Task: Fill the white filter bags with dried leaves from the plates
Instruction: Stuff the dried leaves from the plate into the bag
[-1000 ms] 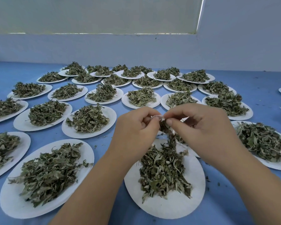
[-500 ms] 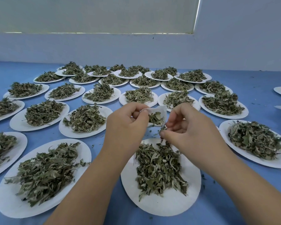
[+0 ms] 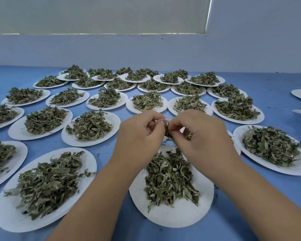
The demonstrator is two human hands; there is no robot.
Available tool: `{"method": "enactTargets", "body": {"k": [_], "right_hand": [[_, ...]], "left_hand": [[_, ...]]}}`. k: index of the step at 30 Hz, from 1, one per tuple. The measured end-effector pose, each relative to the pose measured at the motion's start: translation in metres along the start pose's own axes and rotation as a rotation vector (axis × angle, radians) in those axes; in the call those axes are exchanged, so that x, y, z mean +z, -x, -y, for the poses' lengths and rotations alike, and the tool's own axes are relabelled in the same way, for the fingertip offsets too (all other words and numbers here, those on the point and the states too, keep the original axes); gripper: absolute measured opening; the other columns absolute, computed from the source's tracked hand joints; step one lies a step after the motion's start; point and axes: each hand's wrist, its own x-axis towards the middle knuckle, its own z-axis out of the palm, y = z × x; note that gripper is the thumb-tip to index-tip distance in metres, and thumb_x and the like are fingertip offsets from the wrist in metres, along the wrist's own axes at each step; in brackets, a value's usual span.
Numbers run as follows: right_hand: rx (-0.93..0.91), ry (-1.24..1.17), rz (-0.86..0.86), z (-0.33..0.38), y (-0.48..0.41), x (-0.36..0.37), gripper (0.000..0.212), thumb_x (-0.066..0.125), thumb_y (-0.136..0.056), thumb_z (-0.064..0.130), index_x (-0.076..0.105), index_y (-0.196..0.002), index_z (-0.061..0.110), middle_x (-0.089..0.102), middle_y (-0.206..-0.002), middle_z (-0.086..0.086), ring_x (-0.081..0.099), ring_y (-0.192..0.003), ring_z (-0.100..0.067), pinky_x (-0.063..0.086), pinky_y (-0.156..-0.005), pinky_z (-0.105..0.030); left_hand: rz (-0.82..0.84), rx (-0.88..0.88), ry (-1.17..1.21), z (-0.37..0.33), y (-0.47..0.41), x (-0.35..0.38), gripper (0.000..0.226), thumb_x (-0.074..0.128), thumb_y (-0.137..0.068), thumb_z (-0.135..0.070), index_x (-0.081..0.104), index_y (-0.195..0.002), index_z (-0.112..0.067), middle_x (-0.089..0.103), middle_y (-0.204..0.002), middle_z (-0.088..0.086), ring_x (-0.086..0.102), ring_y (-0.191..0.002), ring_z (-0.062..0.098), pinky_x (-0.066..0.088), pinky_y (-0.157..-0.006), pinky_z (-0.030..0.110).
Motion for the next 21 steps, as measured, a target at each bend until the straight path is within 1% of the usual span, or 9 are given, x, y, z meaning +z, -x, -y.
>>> {"method": "enactTargets", "body": {"k": [1,4,7,9,13,15,17,19,21], "right_hand": [[-0.014,0.011,-0.001,0.0000,-0.0002,0.0002,0.010,0.069,-0.082,0.003,0.067,-0.084,0.014,0.064,-0.083,0.001,0.058,-0.074,-0.016,0.052,-0.065,-0.036],[-0.052,0.036,-0.026,0.0007,-0.0002,-0.0009,0.011,0.069,-0.081,0.002,0.066,-0.085,0.012,0.062,-0.084,0.000,0.056,-0.075,-0.015,0.046,-0.065,-0.027],[-0.076,0.069,-0.005,-0.0005,-0.0003,-0.0013,0.010,0.069,-0.079,-0.001,0.066,-0.082,0.009,0.062,-0.081,-0.003,0.057,-0.073,-0.021,0.049,-0.061,-0.035],[-0.076,0.078,0.012,-0.0009,0.0001,-0.0015,0.011,0.069,-0.079,-0.001,0.066,-0.081,0.009,0.063,-0.079,-0.003,0.058,-0.070,-0.023,0.051,-0.058,-0.039],[-0.081,0.150,0.027,0.0003,0.0007,-0.0029,0.010,0.072,-0.079,0.004,0.066,-0.077,0.013,0.064,-0.072,0.001,0.057,-0.074,-0.024,0.050,-0.058,-0.039],[-0.067,0.172,0.052,0.0010,-0.0010,-0.0015,0.008,0.069,-0.083,0.009,0.068,-0.080,0.016,0.063,-0.071,0.003,0.054,-0.077,-0.023,0.049,-0.057,-0.040],[-0.037,0.235,0.122,0.0008,-0.0040,0.0015,0.012,0.060,-0.091,0.017,0.068,-0.083,0.021,0.057,-0.066,0.008,0.046,-0.077,-0.019,0.046,-0.056,-0.038],[-0.045,0.237,0.181,-0.0025,-0.0038,0.0025,0.017,0.053,-0.095,0.024,0.068,-0.087,0.023,0.052,-0.066,0.011,0.040,-0.077,-0.016,0.043,-0.059,-0.037],[-0.070,0.124,0.204,-0.0050,-0.0006,-0.0010,0.018,0.054,-0.094,0.024,0.071,-0.091,0.021,0.061,-0.077,0.011,0.046,-0.081,-0.018,0.046,-0.068,-0.038]], "left_hand": [[0.008,0.002,-0.002,-0.0002,0.0000,0.0000,0.022,0.061,-0.088,-0.011,0.066,-0.077,-0.030,0.051,-0.055,0.007,0.036,-0.046,0.005,0.029,-0.045,0.014],[0.033,0.014,-0.032,-0.0008,0.0007,-0.0005,0.018,0.060,-0.087,-0.009,0.070,-0.081,-0.022,0.047,-0.052,0.002,0.035,-0.045,0.005,0.026,-0.047,0.012],[0.040,0.004,-0.019,-0.0027,0.0009,-0.0004,0.018,0.060,-0.088,-0.008,0.071,-0.082,-0.021,0.054,-0.057,0.009,0.036,-0.047,0.005,0.028,-0.047,0.014],[0.025,-0.020,0.009,-0.0036,0.0005,-0.0004,0.019,0.060,-0.088,-0.008,0.071,-0.081,-0.023,0.054,-0.057,0.010,0.036,-0.047,0.006,0.030,-0.046,0.015],[-0.008,-0.081,0.078,-0.0043,-0.0007,-0.0016,0.023,0.060,-0.089,-0.009,0.070,-0.078,-0.027,0.046,-0.051,-0.006,0.032,-0.043,0.005,0.028,-0.043,0.014],[0.016,-0.089,0.097,-0.0060,-0.0005,-0.0019,0.022,0.061,-0.089,-0.009,0.071,-0.078,-0.025,0.050,-0.052,-0.005,0.035,-0.043,0.004,0.030,-0.043,0.014],[0.043,-0.085,0.100,-0.0075,0.0002,-0.0012,0.023,0.061,-0.088,-0.009,0.070,-0.077,-0.026,0.055,-0.055,0.001,0.039,-0.046,0.005,0.032,-0.044,0.015],[0.046,-0.092,0.099,-0.0073,0.0004,-0.0006,0.023,0.061,-0.089,-0.009,0.070,-0.076,-0.027,0.058,-0.058,0.001,0.041,-0.046,0.006,0.034,-0.045,0.015],[0.026,-0.112,0.093,-0.0065,-0.0001,-0.0015,0.021,0.061,-0.089,-0.010,0.071,-0.078,-0.026,0.056,-0.054,-0.007,0.039,-0.044,0.004,0.033,-0.043,0.014]]}}
